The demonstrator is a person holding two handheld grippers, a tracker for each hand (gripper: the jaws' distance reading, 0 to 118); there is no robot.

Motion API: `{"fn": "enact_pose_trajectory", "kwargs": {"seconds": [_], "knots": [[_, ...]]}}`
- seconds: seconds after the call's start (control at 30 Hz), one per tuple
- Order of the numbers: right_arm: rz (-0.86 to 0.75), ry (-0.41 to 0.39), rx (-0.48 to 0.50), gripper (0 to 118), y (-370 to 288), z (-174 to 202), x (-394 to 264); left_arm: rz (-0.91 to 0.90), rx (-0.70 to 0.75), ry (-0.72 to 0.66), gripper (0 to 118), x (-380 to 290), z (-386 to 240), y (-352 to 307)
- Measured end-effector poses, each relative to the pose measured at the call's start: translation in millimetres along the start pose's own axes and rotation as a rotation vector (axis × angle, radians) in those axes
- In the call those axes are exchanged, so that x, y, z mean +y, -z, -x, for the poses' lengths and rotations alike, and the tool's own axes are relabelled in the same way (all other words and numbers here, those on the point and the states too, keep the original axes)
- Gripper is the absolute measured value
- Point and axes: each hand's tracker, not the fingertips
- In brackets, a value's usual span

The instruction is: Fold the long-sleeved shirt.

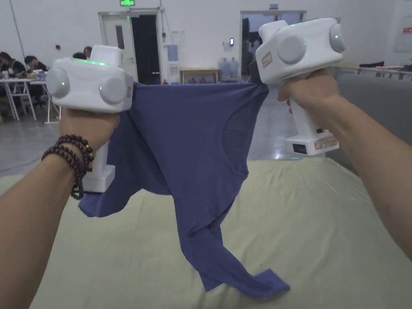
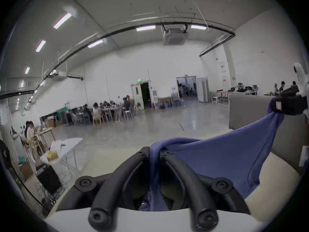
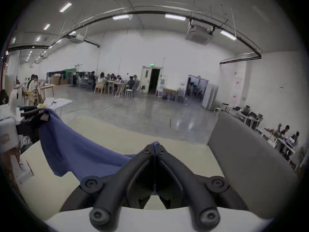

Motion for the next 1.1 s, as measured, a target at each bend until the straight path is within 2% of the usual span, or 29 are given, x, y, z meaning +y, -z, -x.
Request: {"fn": "enact_pose_trajectory", "kwargs": {"seconds": [0.1, 0.17, 0.23, 0.3, 0.5, 0.6, 0.7, 0.8, 0.93, 1.0, 1.1], "knots": [[-0.029, 0.049, -0.022, 2, 11, -8, 18, -0.010, 0.007, -0.040, 8, 25, -2, 14], [-0.018, 0.085, -0.007, 2, 18, -11, 15, -0.005, 0.001, -0.041, 8, 19, -6, 21], [-0.007, 0.087, 0.000, 2, 26, -8, -1, 0.015, 0.001, -0.019, 8, -2, -13, 29], [0.029, 0.078, -0.001, 2, 40, -2, -27, 0.063, 0.000, -0.026, 8, -39, -18, 43], [0.208, 0.156, 0.041, 2, 92, 25, -155, 0.241, -0.026, -0.080, 8, -180, -38, 64], [0.332, 0.155, 0.057, 2, 105, 39, -224, 0.344, -0.048, -0.066, 8, -248, -43, 61], [0.381, 0.191, 0.080, 2, 100, 45, -264, 0.388, -0.061, -0.075, 8, -286, -37, 63], [0.361, 0.269, 0.121, 2, 82, 43, -276, 0.374, -0.073, -0.090, 8, -294, -29, 43], [0.319, 0.258, 0.153, 2, 16, 52, -303, 0.343, -0.098, -0.112, 8, -312, -18, -13], [0.316, 0.229, 0.141, 2, -27, 63, -334, 0.338, -0.133, -0.225, 8, -336, -12, -54], [0.346, 0.255, 0.164, 2, -77, 69, -390, 0.339, -0.130, -0.230, 8, -380, -19, -129]]}}
